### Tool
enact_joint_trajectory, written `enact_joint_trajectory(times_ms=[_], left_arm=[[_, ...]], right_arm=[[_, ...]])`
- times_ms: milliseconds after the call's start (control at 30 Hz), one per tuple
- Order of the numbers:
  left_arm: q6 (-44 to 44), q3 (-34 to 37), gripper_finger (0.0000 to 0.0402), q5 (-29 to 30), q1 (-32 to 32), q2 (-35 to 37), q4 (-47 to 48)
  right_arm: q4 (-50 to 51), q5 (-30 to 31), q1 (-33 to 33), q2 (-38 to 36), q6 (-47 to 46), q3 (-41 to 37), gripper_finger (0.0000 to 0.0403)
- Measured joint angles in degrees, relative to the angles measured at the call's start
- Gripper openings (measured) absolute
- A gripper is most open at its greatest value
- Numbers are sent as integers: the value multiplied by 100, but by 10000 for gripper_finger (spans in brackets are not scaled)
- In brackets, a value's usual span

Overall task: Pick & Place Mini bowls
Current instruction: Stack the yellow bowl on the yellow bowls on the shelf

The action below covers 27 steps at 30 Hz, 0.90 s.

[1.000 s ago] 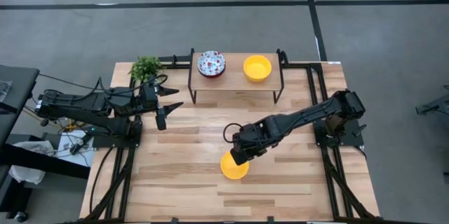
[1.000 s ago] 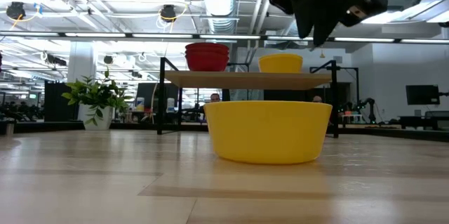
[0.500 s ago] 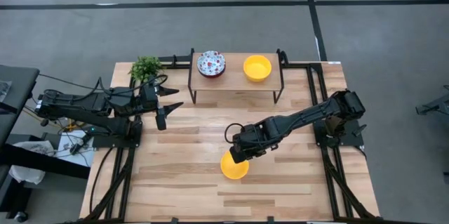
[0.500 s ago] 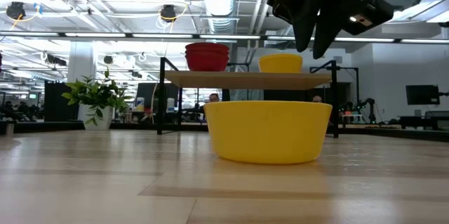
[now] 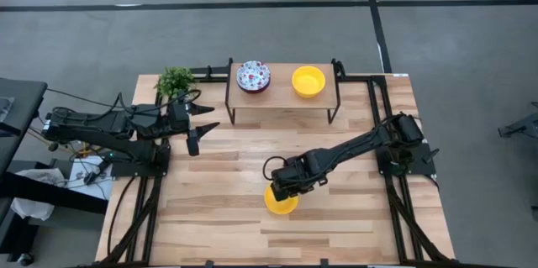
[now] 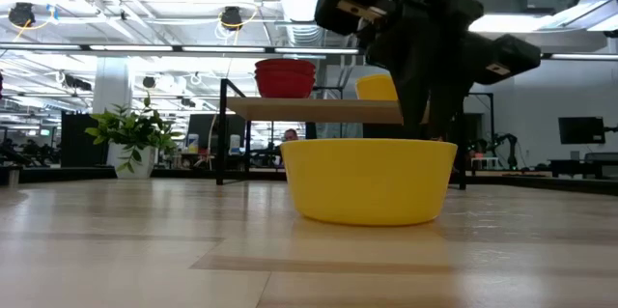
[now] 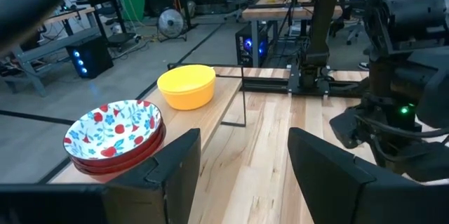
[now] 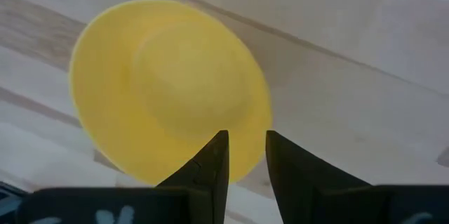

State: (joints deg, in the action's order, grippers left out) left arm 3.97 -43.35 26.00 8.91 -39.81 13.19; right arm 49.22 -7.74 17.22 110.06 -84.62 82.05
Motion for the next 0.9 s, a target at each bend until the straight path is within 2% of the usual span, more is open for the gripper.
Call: enact_joint_trajectory(times_ms=[900], left_arm=[[2, 0, 214, 2, 2, 0, 9]], right_arm=[[176, 163, 6, 137, 7, -7, 86]])
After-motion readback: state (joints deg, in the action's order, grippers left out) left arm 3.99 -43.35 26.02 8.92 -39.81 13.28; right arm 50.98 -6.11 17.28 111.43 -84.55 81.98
